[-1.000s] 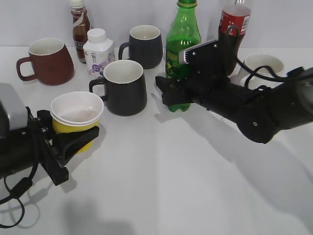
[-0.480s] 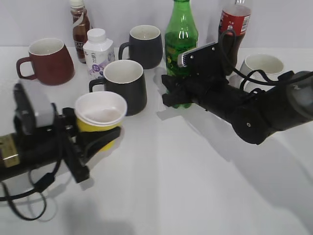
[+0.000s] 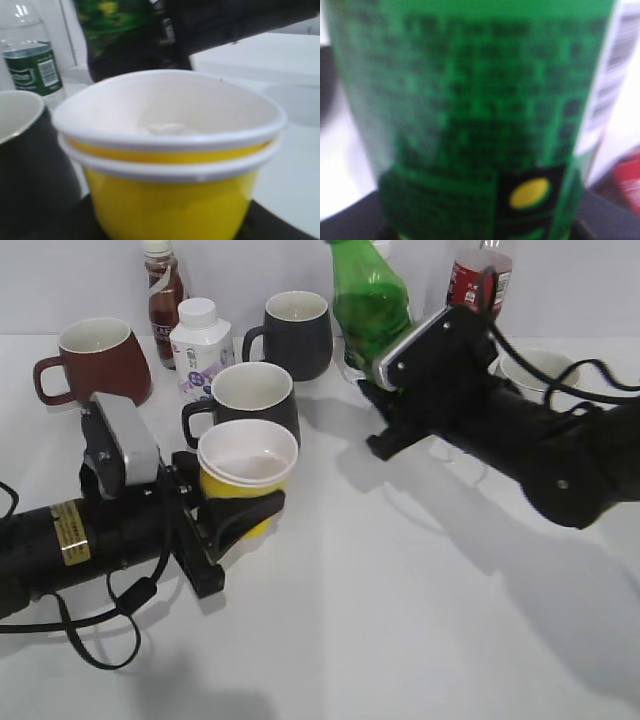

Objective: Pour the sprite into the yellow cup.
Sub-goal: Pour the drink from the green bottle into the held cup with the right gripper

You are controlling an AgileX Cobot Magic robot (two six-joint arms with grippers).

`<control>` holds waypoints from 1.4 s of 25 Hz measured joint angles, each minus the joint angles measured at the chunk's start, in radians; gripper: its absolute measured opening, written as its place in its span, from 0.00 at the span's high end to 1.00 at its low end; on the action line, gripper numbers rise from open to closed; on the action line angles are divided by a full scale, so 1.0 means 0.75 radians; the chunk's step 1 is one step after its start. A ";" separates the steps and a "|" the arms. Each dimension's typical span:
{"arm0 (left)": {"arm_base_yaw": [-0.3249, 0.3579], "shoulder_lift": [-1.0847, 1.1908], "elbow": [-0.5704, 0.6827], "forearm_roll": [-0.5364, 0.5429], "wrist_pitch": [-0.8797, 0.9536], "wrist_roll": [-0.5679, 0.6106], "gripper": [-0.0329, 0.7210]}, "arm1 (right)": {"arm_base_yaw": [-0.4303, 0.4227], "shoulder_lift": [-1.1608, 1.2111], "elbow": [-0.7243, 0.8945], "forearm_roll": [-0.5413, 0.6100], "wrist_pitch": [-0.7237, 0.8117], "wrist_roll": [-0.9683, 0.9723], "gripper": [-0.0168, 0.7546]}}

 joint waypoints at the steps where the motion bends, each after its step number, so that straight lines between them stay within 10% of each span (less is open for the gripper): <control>1: 0.000 0.000 0.000 -0.021 0.000 0.000 0.52 | -0.008 -0.017 0.012 -0.003 -0.002 -0.068 0.48; 35: -0.001 0.001 -0.066 0.097 0.001 -0.001 0.52 | -0.086 -0.061 0.038 -0.289 -0.060 -0.985 0.49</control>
